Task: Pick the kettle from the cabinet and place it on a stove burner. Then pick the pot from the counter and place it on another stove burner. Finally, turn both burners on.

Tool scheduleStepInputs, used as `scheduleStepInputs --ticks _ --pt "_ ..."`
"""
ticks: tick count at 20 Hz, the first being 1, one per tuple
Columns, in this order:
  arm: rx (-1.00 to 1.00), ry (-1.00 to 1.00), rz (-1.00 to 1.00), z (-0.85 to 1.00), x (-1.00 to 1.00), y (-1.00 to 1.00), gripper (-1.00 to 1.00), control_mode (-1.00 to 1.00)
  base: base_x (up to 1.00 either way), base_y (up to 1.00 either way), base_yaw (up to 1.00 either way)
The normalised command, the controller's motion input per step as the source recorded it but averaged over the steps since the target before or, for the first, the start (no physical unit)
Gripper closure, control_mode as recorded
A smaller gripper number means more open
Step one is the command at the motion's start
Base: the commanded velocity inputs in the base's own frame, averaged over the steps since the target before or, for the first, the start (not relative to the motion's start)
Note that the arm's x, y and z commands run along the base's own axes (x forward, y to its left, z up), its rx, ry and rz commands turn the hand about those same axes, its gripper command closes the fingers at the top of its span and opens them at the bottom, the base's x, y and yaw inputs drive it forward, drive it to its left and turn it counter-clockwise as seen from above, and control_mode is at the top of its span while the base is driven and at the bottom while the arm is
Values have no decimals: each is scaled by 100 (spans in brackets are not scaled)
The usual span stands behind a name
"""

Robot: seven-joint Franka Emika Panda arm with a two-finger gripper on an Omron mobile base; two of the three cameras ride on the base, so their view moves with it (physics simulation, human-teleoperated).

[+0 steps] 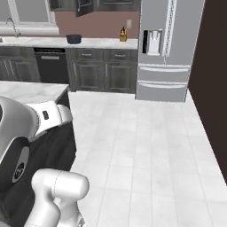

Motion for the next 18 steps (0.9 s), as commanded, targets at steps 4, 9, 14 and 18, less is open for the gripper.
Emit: scheduleStepInputs --ticks 4,9,14,18 --pt "0 0 0 0 0 0 -100 100 97 -50 0" --pt "0 0 0 0 0 0 -100 100 99 -45 0" --pt "0 0 0 0 0 0 -100 100 99 -39 0" --pt "0 0 0 0 0 0 -100 100 95 -33 1"
